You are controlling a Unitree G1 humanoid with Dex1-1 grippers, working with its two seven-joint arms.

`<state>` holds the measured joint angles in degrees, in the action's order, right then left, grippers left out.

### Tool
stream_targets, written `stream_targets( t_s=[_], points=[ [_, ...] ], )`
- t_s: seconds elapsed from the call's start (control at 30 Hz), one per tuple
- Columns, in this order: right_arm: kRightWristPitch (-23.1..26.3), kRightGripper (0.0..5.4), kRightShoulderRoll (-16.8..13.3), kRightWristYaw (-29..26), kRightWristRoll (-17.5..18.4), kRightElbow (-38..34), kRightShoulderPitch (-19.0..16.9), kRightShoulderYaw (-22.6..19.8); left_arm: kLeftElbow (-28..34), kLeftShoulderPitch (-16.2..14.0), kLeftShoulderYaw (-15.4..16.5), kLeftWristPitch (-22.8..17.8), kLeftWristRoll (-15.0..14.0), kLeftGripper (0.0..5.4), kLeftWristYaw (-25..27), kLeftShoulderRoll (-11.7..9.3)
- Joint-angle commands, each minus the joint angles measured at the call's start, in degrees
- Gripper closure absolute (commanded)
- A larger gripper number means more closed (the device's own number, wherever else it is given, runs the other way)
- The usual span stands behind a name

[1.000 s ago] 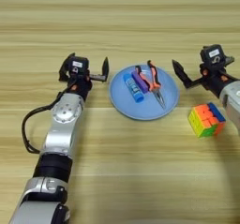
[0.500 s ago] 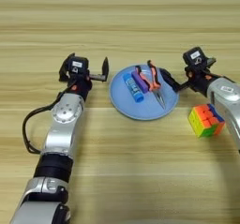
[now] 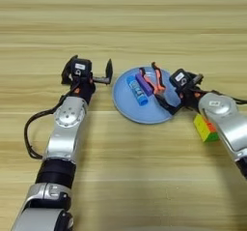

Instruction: Move the objects on the table

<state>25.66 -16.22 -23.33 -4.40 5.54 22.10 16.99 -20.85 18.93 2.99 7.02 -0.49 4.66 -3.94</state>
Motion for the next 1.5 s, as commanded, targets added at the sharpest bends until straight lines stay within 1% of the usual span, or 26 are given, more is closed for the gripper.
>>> stream_targets(
  t_s=[0.03,0.27,0.4,0.77,1.13,1.33,1.4,1.5],
  points=[
    [-0.94,0.00,-0.02,-1.33,-1.10,1.57,0.53,1.13,0.67,-0.44,-0.13,-0.84,-0.02,0.03,-0.32,-0.03],
    [-1.93,0.00,0.70,-1.83,-1.40,4.14,1.11,1.04,1.05,-0.56,-0.16,-1.11,0.01,0.03,-0.27,-0.10],
    [-2.32,0.00,1.32,-3.04,-0.67,5.22,1.35,1.17,1.15,-0.60,-0.15,-1.31,0.05,0.03,-0.33,-0.12],
    [-3.65,0.00,2.55,-4.43,-0.59,9.44,2.45,0.54,1.49,-0.92,-0.19,-1.54,0.15,0.03,-0.63,-0.04],
    [-2.80,0.00,3.33,-5.88,-0.23,12.67,3.03,-0.37,1.85,-1.15,-0.14,-1.60,0.12,0.03,-0.82,-0.07],
    [-1.95,0.56,3.65,-7.25,0.66,13.95,3.46,-0.75,1.86,-1.18,0.01,-1.49,0.03,0.00,-0.92,-0.15],
    [-1.94,0.87,3.76,-7.56,0.82,14.64,3.69,-0.95,1.83,-1.14,0.02,-1.46,0.02,0.00,-0.93,-0.16],
    [-2.02,1.17,3.77,-7.47,0.77,15.21,3.89,-1.06,1.98,-1.19,0.08,-1.49,0.00,0.00,-0.97,-0.19]
  ],
)
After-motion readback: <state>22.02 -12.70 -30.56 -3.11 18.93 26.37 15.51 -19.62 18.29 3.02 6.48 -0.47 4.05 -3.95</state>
